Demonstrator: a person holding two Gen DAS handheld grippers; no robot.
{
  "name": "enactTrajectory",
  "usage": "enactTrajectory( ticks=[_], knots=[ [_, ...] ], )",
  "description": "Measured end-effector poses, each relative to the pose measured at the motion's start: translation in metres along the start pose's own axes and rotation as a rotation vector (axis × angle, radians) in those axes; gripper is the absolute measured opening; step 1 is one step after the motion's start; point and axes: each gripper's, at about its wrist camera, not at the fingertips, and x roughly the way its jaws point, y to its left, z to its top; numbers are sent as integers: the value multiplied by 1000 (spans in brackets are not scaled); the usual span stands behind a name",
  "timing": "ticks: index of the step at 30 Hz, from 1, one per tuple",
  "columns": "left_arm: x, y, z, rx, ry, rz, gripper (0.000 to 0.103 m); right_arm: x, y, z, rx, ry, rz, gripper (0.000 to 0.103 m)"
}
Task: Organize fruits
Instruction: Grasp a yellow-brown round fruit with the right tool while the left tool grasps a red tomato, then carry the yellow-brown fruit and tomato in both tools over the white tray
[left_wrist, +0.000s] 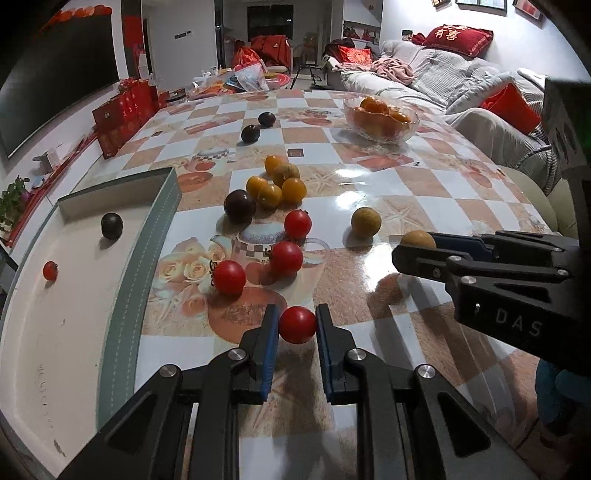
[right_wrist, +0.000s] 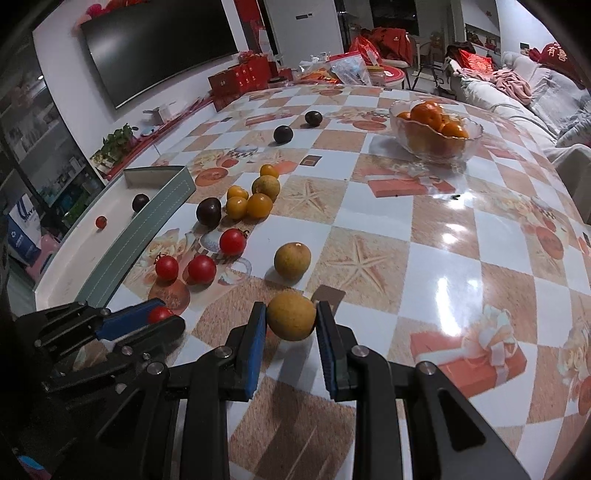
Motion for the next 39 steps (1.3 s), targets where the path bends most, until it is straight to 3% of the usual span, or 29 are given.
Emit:
enactTrajectory(
  ticks=[15, 29, 39],
  knots=[
    [-53, 34, 4, -32, -50, -37, 21, -26, 31, 11, -24, -23, 15, 29],
    [-75, 151, -20, -150, -48, 120, 21, -7, 132, 31, -133, 9, 108, 29],
    [-67, 223, -36, -205, 24, 212, 21, 28, 219, 40, -243, 74, 185, 29]
  ],
)
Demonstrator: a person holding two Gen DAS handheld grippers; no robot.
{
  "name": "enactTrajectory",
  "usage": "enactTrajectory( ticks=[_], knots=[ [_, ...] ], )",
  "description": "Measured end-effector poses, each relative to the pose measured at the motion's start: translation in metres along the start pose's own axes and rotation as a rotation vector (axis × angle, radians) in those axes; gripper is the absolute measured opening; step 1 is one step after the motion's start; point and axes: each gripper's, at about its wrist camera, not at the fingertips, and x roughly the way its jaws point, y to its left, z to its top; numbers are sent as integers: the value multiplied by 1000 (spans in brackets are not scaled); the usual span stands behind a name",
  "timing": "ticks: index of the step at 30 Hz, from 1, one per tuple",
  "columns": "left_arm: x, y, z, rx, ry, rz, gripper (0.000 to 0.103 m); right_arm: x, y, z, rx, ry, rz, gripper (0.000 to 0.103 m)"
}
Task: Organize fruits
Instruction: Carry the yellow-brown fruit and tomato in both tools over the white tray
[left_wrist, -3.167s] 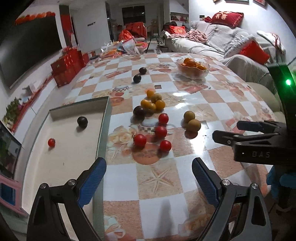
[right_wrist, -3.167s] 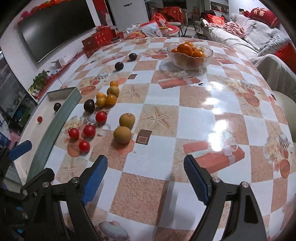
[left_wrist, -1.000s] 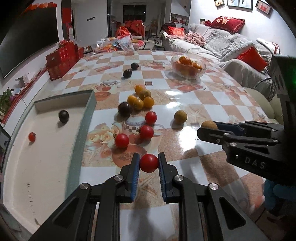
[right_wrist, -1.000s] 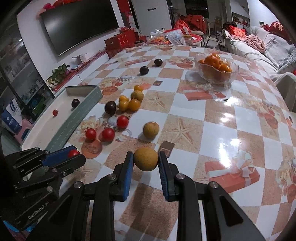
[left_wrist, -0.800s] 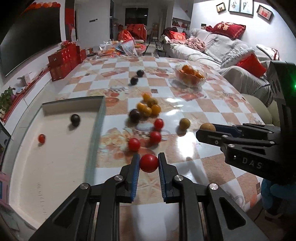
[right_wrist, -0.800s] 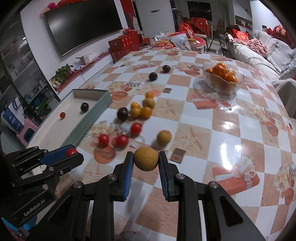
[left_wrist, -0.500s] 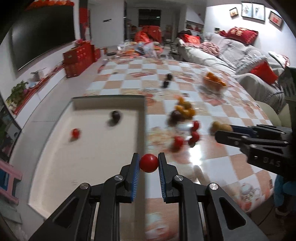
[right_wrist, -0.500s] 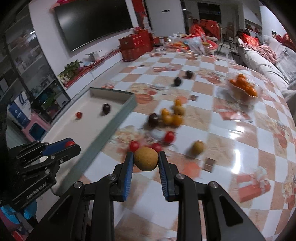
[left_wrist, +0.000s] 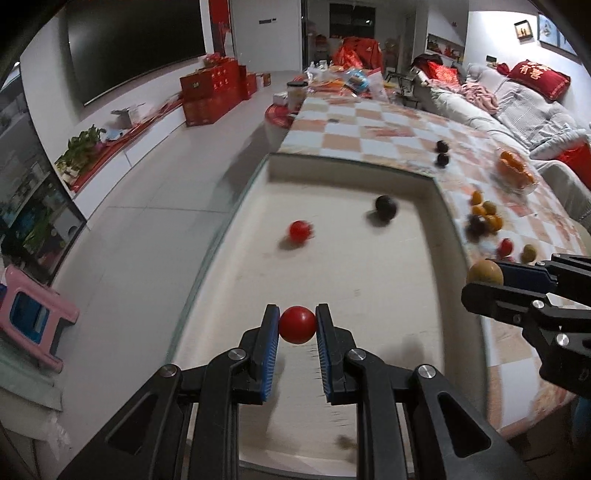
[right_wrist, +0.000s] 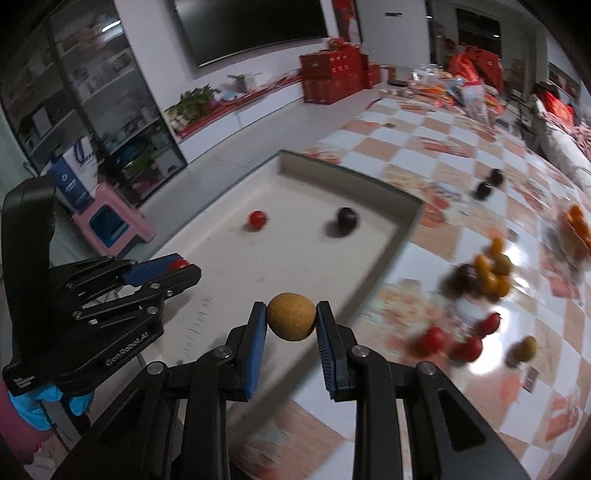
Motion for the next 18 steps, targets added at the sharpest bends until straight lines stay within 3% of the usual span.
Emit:
enactTrajectory(
  ticks=[8, 18],
  knots=[
    [14, 20, -1, -6, 40, 23, 21, 32, 26, 14, -13, 65, 19, 29],
    [25, 11, -8, 10, 79, 42, 21, 55, 31, 10, -26, 133, -19, 29]
  ],
)
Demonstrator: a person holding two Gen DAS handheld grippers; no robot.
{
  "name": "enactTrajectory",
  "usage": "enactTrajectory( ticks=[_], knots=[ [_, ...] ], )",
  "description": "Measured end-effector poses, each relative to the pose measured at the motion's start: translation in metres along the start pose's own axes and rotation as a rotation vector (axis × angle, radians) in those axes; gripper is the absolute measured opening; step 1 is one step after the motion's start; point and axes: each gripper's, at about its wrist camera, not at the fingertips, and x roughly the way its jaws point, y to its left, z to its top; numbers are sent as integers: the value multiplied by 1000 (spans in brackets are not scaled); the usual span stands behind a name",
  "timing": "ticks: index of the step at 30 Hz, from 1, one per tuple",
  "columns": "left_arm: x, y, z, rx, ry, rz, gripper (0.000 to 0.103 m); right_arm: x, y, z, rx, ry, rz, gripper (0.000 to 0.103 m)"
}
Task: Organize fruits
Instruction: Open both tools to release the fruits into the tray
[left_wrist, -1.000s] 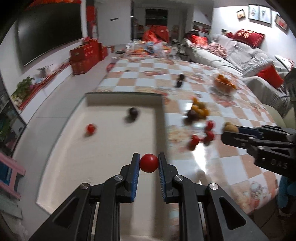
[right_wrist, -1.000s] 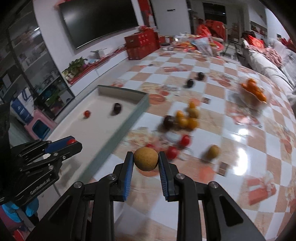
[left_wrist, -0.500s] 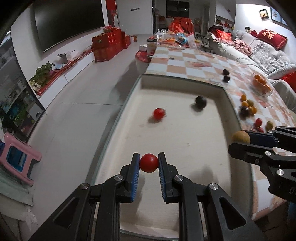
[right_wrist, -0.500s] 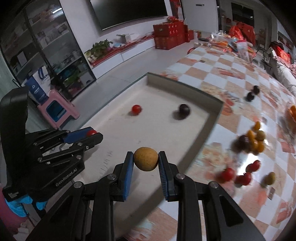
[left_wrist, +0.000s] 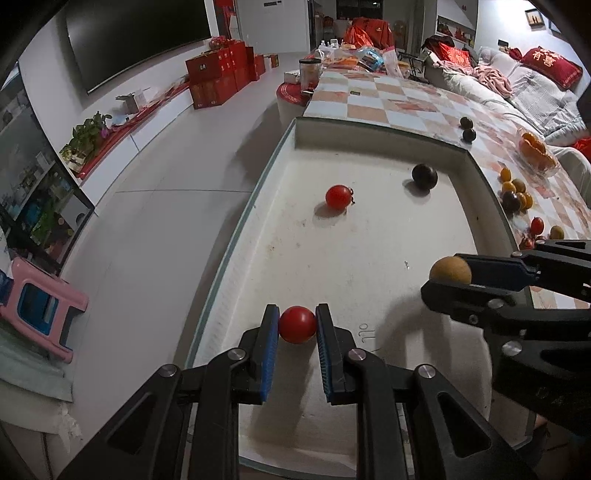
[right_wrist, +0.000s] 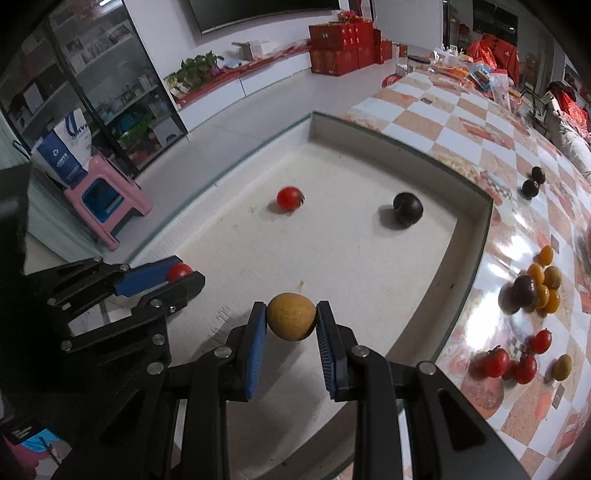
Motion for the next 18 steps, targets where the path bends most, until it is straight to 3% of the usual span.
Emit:
enactTrajectory(
  ticks=[5, 7, 9, 11, 18],
  knots=[
    [2, -5, -3, 8, 11, -1, 22, 8, -2, -4, 2, 33, -10, 33],
    [2, -5, -3, 7, 13, -3, 22, 8, -5, -5, 14, 30, -8, 56],
    [1, -4, -2, 2, 13, 11, 32, 7, -9, -4, 29, 28, -9, 60],
    [1, 0, -3, -10, 5, 48, 70, 5, -15, -3, 50, 21, -10, 60],
    [-5, -3, -6, -11, -8, 8, 71, -6, -26, -1, 106, -17, 50, 75]
  ],
)
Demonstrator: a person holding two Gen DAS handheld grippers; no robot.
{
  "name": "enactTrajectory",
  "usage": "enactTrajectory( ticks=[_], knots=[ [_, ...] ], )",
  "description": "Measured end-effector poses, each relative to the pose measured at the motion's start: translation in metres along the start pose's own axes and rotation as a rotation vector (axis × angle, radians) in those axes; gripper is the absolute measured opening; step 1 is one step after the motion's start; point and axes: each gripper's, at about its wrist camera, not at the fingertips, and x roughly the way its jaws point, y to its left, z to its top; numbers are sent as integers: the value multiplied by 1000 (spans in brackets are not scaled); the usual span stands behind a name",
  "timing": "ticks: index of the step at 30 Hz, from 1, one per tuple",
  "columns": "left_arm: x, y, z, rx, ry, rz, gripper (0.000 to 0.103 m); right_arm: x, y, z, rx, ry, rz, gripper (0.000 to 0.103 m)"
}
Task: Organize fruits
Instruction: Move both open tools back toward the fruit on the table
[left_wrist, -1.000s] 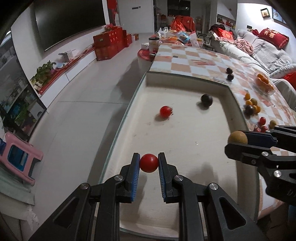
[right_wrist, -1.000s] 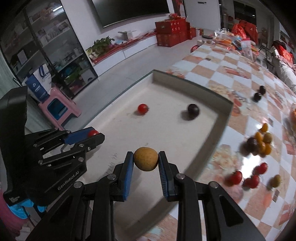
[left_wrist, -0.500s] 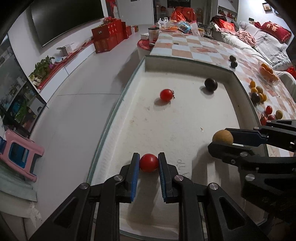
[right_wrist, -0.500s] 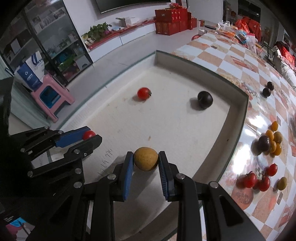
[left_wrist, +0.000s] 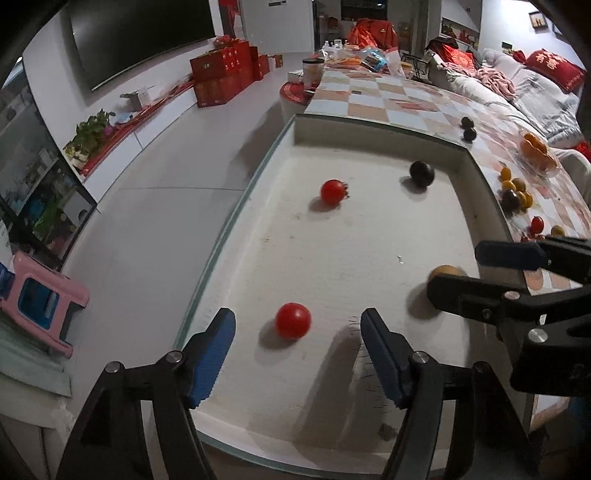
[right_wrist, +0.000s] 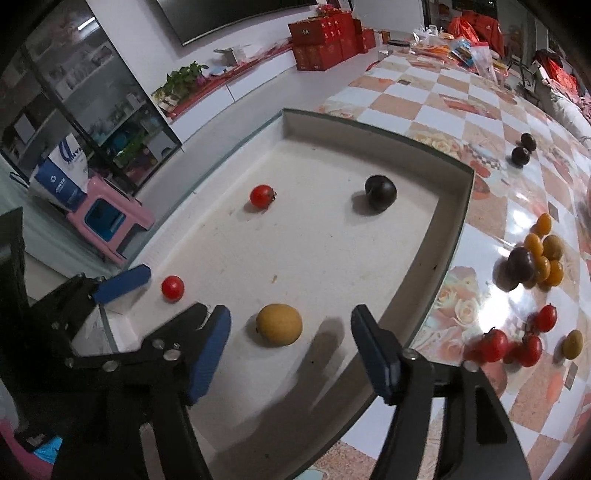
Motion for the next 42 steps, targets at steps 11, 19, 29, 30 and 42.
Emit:
enactTrajectory(
  ticks=[11, 19, 29, 30, 42],
  knots=[
    [-27, -33, -1, 76, -42, -26, 72, -57, -22, -8, 59, -132, 1, 93],
    [-42, -81, -3, 143, -56, -93, 72, -84, -73, -42, 138, -143, -63, 93],
    [-58, -151, -8, 246, -85, -172, 72, -104, -165, -100, 286, -112, -216, 93],
    [-58, -157, -9, 251, -83, -180, 72, -106, -171, -104, 297, -114, -223, 93],
    [-40, -223, -11, 293, -58, -215, 72, -110, -206, -113, 282, -135, -308, 93]
  ],
)
